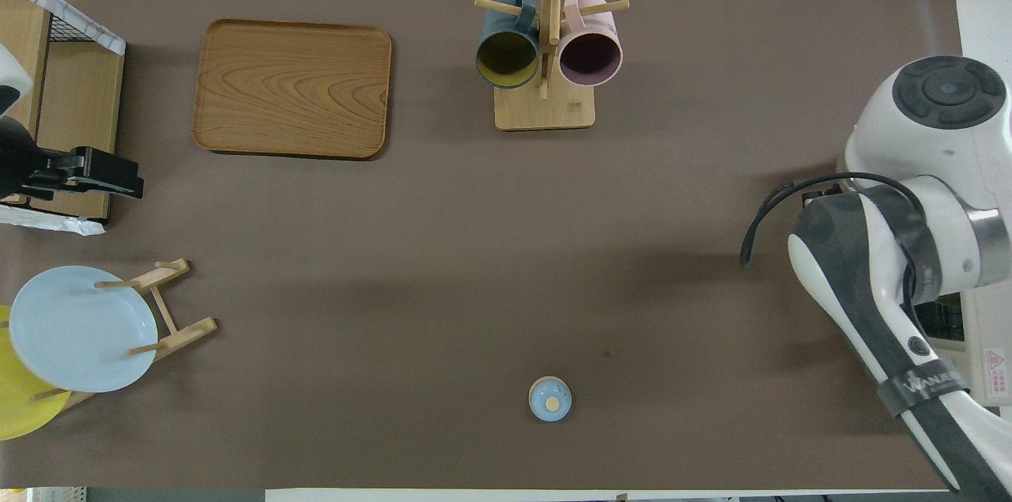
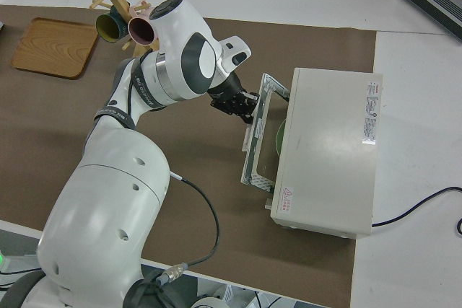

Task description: Put corn in oven

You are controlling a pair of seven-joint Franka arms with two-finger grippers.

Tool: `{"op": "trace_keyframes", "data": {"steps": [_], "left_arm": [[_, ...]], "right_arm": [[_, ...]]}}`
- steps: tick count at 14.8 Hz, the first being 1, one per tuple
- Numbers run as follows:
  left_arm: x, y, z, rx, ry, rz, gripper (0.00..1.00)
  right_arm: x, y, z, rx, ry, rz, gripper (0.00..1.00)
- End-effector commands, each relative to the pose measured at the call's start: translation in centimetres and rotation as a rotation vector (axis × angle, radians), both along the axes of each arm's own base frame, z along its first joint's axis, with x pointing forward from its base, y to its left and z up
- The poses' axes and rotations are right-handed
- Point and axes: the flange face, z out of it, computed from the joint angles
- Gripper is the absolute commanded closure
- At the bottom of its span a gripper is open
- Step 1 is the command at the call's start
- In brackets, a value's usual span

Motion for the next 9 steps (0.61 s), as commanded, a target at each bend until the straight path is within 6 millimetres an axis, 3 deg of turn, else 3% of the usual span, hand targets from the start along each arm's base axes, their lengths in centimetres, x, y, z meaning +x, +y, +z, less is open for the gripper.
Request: {"op": "trace_keyframes", "data": {"steps": [1, 3, 9], "left_arm": [[-0.3, 0.3, 0.4, 0.021, -0.017, -0.010, 0.00], [-0.3, 0.3, 0.4, 0.022, -0.017, -0.009, 0.00], [-0.2, 0.3, 0.4, 0.021, -0.015, -0.009, 0.00]], "right_arm": [[-0.5, -4.9, 1.7, 0.001, 0.015, 0.034, 1.00], [-0.6, -5.2, 3.6, 0.028, 0.011, 0.011, 1.00], [0.0, -2.9, 14.3, 0.132, -0.028, -0.046, 1.00]]}}
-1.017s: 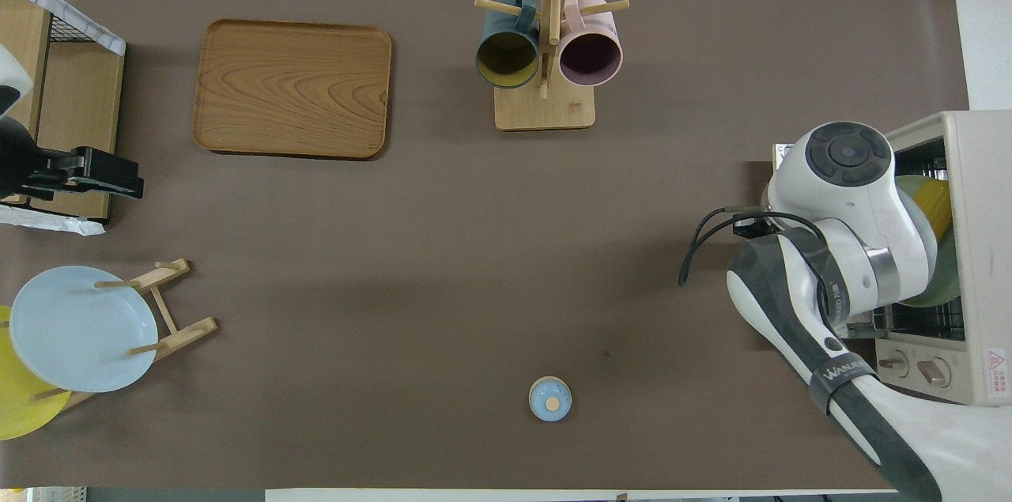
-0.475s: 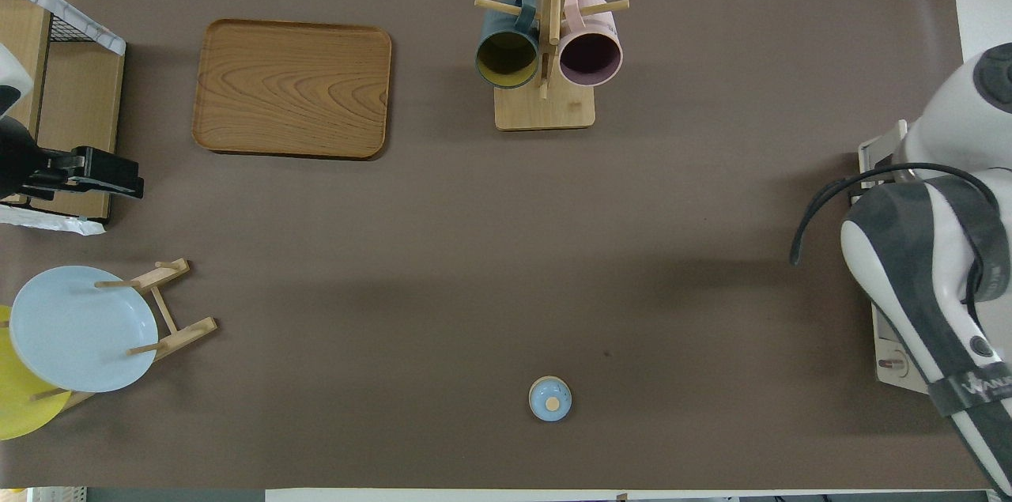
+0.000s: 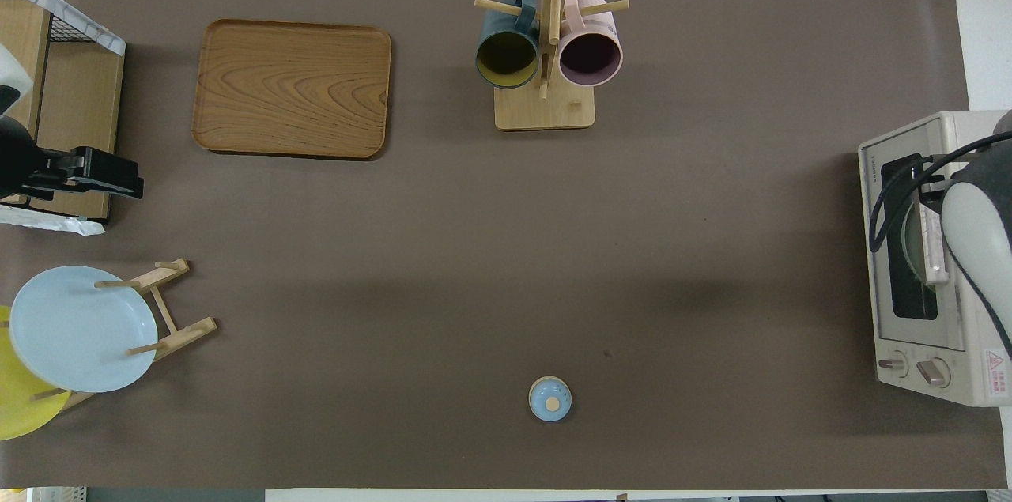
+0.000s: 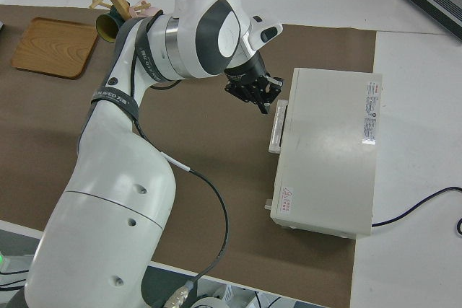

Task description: Put corn in oven

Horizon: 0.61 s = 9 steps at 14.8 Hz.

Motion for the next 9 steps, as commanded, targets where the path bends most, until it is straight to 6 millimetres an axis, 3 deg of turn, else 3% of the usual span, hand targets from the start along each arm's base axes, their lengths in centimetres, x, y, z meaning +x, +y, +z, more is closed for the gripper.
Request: {"op": "trace_keyframes", "data": {"steps": [1, 3, 5, 6, 7, 8, 9], "left_arm": [[-0.3, 0.3, 0.4, 0.021, -0.017, -0.010, 0.00], [-0.3, 0.3, 0.4, 0.021, -0.017, -0.009, 0.00], [-0.3, 0.3, 0.4, 0.021, -0.017, -0.010, 0.00], [-0.2, 0.3, 0.4, 0.023, -0.016, -0.009, 0.00], [-0.3, 0.3, 0.4, 0.022, -0.017, -0.009, 0.00], [-0.2, 0.3, 0.4, 0.021, -0.015, -0.009, 0.00], [-0.3, 0.3, 0.4, 0.021, -0.017, -0.009, 0.00]], "right_arm": [[0.4, 1.1, 5.2, 0.082, -0.041, -0.003, 1.00], [0.6, 1.9, 7.1, 0.161, -0.050, -0.009, 1.00], [1.0, 2.8, 7.3, 0.212, -0.043, 0.008, 0.99], [0.8, 3.4, 7.6, 0.234, -0.040, 0.045, 0.84], [0.5, 4.3, 8.0, 0.240, -0.040, 0.072, 0.61], [0.1, 6.4, 8.5, 0.237, -0.036, 0.106, 0.23], [-0.3, 7.3, 8.9, 0.236, -0.036, 0.122, 0.00]]}}
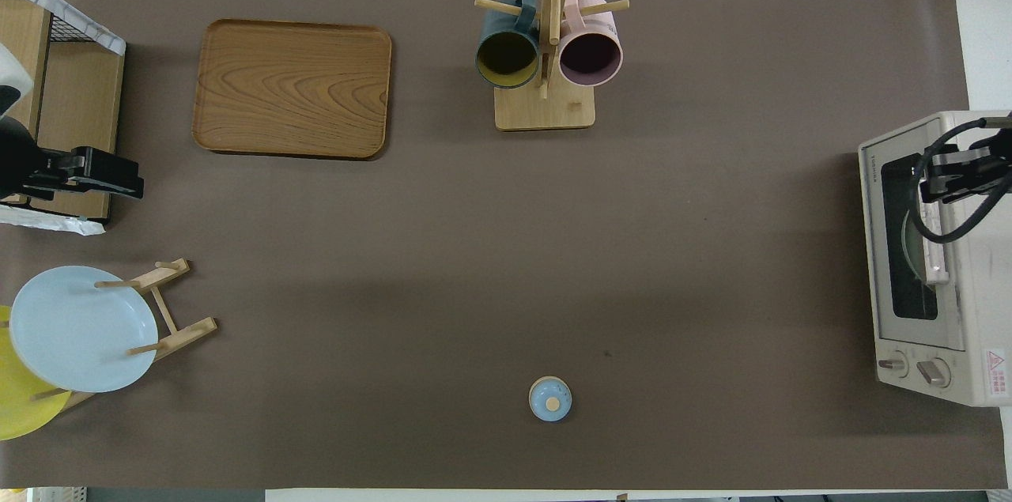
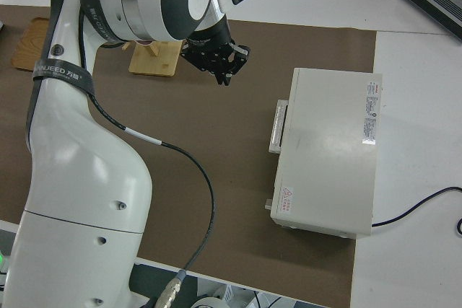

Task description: Put corn in oven

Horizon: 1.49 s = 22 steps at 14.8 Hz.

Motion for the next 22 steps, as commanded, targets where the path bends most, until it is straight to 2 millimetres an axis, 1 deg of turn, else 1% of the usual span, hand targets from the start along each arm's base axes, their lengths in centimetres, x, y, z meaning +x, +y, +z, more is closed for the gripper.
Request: {"op": "trace_keyframes", "data": {"steps": [1, 2, 5, 7, 8, 10, 14, 15, 16, 22], "left_arm": [[-0.3, 0.3, 0.4, 0.021, -0.017, -0.009, 0.00], [-0.3, 0.3, 0.4, 0.022, -0.017, -0.009, 0.00], [-0.2, 0.3, 0.4, 0.021, -0.015, -0.009, 0.00], [-0.3, 0.3, 0.4, 0.021, -0.017, -0.009, 0.00], [-0.2, 0.3, 0.4, 0.023, -0.016, -0.009, 0.00], [-0.3, 0.3, 0.4, 0.021, -0.017, -0.009, 0.00], [-0.2, 0.3, 0.4, 0.023, -0.016, -0.009, 0.00], [-0.3, 0.3, 0.4, 0.021, -0.017, -0.009, 0.00], [-0.3, 0.3, 0.4, 0.022, -0.017, -0.009, 0.00], [-0.3, 0.3, 0.4, 0.022, -0.017, -0.009, 0.00]], "right_arm": [[-0.8, 2.9, 1.4, 0.019, 0.012, 0.071, 0.00], [-1.0, 3.6, 1.4, 0.016, 0.019, 0.082, 0.00], [-1.5, 3.8, 1.9, 0.019, 0.023, 0.084, 0.00], [-2.4, 5.2, 2.6, 0.004, 0.004, 0.111, 0.00], [-2.8, 4.4, 2.6, 0.007, -0.001, 0.092, 0.00], [-3.2, 4.3, 2.8, 0.008, -0.032, 0.078, 0.00], [-2.7, 3.2, 2.5, 0.008, -0.048, 0.054, 0.00], [-2.6, 2.2, 2.4, 0.007, -0.050, 0.034, 0.00], [-2.5, 1.8, 2.4, 0.007, -0.053, 0.026, 0.00], [-2.1, 1.8, 2.6, 0.003, -0.068, 0.027, 0.00]]}}
